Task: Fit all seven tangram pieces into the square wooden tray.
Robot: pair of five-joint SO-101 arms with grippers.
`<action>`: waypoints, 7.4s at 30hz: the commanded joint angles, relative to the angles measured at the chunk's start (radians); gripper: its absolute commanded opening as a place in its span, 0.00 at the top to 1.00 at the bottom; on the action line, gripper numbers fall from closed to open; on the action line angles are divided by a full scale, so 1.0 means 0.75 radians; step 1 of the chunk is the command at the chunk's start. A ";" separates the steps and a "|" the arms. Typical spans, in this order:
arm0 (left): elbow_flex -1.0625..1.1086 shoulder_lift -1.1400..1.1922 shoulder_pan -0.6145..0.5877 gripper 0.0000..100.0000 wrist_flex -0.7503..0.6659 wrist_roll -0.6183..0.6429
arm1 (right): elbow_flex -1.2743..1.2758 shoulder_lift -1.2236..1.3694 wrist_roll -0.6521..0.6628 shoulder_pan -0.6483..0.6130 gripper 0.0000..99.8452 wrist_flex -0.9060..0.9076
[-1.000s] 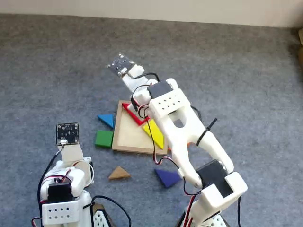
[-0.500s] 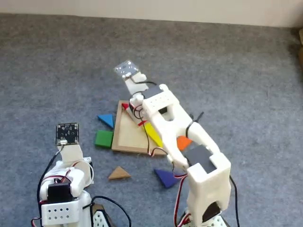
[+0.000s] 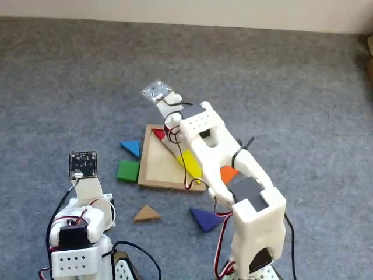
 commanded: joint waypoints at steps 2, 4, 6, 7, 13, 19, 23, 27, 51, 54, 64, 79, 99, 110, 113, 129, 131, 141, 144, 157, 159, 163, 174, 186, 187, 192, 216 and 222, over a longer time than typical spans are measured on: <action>0.028 -0.048 -0.021 0.99 0.006 -0.014 | -0.007 -0.093 0.004 0.073 0.96 0.030; 0.028 -0.048 -0.021 0.99 0.006 -0.014 | -0.001 -0.175 0.002 0.081 0.96 0.028; 0.028 -0.048 -0.021 0.99 0.006 -0.014 | 0.044 -0.253 0.002 0.087 0.96 0.026; 0.028 -0.048 -0.021 0.99 0.006 -0.014 | 0.075 -0.287 0.002 0.099 0.96 0.019; 0.028 -0.048 -0.021 0.99 0.006 -0.014 | 0.152 -0.445 -0.008 0.150 0.96 0.028; 0.028 -0.048 -0.021 0.99 0.006 -0.014 | 0.161 -0.590 -0.274 0.216 0.96 0.028; 0.028 -0.048 -0.021 0.99 0.006 -0.014 | 0.159 -0.674 -0.450 0.269 0.95 0.116; 0.028 -0.048 -0.021 0.99 0.006 -0.014 | 0.159 -0.756 -0.581 0.332 0.95 0.234; 0.028 -0.048 -0.021 0.99 0.006 -0.014 | 0.568 -0.780 -1.230 0.359 0.81 0.185; 0.028 -0.048 -0.021 0.99 0.006 -0.014 | 0.617 -0.780 -1.232 0.353 0.73 0.179; 0.028 -0.048 -0.021 0.99 0.006 -0.014 | 0.705 -0.715 -1.330 0.306 0.72 0.038; 0.028 -0.048 -0.021 0.99 0.006 -0.014 | 0.666 -0.457 -1.334 0.253 0.72 0.034; 0.028 -0.048 -0.021 0.99 0.006 -0.014 | 0.668 -0.719 -1.334 0.283 1.00 0.034; 0.028 -0.048 -0.021 0.99 0.006 -0.014 | 0.660 -0.915 -1.802 0.136 1.00 0.026; 0.028 -0.048 -0.021 0.99 0.006 -0.014 | 0.662 -0.913 -1.890 -0.001 1.00 0.011; 0.028 -0.048 -0.021 0.99 0.006 -0.014 | 0.983 -0.911 -1.919 -0.118 0.99 -0.592; 0.028 -0.048 -0.021 0.99 0.006 -0.014 | 0.985 -0.911 -1.919 -0.124 0.95 -0.592; 0.028 -0.048 -0.021 0.99 0.006 -0.014 | 0.997 -0.926 -1.854 -0.232 0.83 -0.588; 0.028 -0.048 -0.021 0.99 0.006 -0.014 | 0.993 -0.926 -1.851 -0.230 0.83 -0.551; 0.028 -0.048 -0.021 0.99 0.006 -0.014 | 0.870 -1.165 -1.663 -0.146 0.89 -0.255; 0.028 -0.048 -0.021 0.99 0.006 -0.014 | 0.868 -1.210 -1.610 -0.124 0.98 -0.257; 0.028 -0.048 -0.021 0.99 0.006 -0.014 | 0.877 -1.216 -1.528 -0.122 0.99 -0.377; 0.028 -0.048 -0.021 0.99 0.006 -0.014 | 0.940 -0.795 -1.317 -0.116 1.00 -0.850; 0.028 -0.048 -0.021 0.99 0.006 -0.014 | 0.979 -0.738 -1.315 0.005 1.00 -0.783; 0.028 -0.048 -0.021 0.99 0.006 -0.014 | 0.985 -0.740 -1.315 0.003 1.00 -0.758; 0.028 -0.048 -0.021 0.99 0.006 -0.014 | 0.995 -0.742 -1.313 -0.028 1.00 -0.662; 0.028 -0.048 -0.021 0.99 0.006 -0.014 | 0.895 -1.073 -1.240 -0.017 1.00 -0.302; 0.028 -0.048 -0.021 0.99 0.006 -0.014 | 0.987 -0.987 -1.289 -0.126 1.00 -0.643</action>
